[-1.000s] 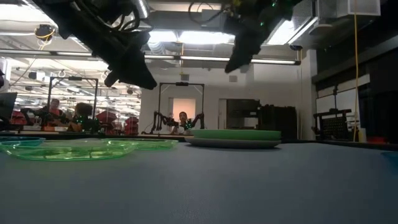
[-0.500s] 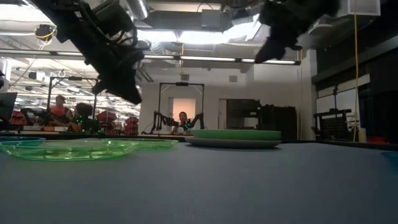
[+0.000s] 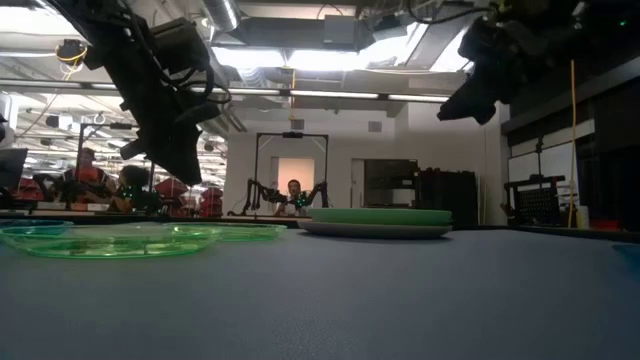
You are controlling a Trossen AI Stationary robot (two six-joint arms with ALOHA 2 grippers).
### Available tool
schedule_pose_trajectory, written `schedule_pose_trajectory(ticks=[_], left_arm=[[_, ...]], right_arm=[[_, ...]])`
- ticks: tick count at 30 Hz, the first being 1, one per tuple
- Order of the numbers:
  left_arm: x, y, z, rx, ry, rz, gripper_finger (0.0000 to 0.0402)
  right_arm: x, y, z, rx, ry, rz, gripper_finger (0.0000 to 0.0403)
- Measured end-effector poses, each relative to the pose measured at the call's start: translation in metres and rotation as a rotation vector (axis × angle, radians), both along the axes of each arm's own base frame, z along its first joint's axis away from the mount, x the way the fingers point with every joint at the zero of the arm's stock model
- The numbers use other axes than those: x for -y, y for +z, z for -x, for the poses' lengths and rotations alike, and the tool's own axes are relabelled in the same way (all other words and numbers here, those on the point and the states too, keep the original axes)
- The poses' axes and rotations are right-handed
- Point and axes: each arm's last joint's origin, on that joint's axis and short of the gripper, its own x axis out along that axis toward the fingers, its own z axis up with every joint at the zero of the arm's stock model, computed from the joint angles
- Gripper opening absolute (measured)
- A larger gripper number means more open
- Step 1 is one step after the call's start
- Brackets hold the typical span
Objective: Stack plastic plates
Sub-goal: Stack the small green plate on the medium white plate
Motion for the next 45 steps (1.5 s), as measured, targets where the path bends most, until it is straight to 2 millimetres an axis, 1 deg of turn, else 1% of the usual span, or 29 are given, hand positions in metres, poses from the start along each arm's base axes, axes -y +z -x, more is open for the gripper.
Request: schedule_pose_trajectory(ticks=[3,8,16,28,36,41,45], left_arm=[[0.0,-0.001,0.0,0.007,0.019,0.026,0.0059],[0.0,-0.009,-0.004,-0.011,0.019,0.077,0.0059],[-0.001,-0.024,-0.01,-0.058,-0.004,0.157,0.0059],[-0.002,-0.041,-0.016,-0.112,0.005,0.22,0.0059],[-0.002,-0.043,-0.017,-0.116,0.005,0.223,0.0059],[-0.001,-0.043,-0.017,-0.101,-0.016,0.264,0.0059],[-0.001,-0.043,-0.017,-0.094,0.004,0.275,0.0059]], right_arm=[[0.0,-0.008,0.001,0.001,0.001,-0.005,0.009],[-0.001,-0.013,0.002,-0.008,0.001,-0.009,0.009],[-0.001,-0.013,0.002,-0.006,0.002,-0.005,0.009],[-0.001,-0.013,0.002,-0.006,0.003,-0.005,0.009],[-0.001,-0.013,0.002,-0.007,0.003,-0.005,0.009],[-0.001,-0.013,0.002,-0.007,0.003,-0.005,0.009],[-0.001,-0.013,0.002,-0.007,0.003,-0.005,0.009]])
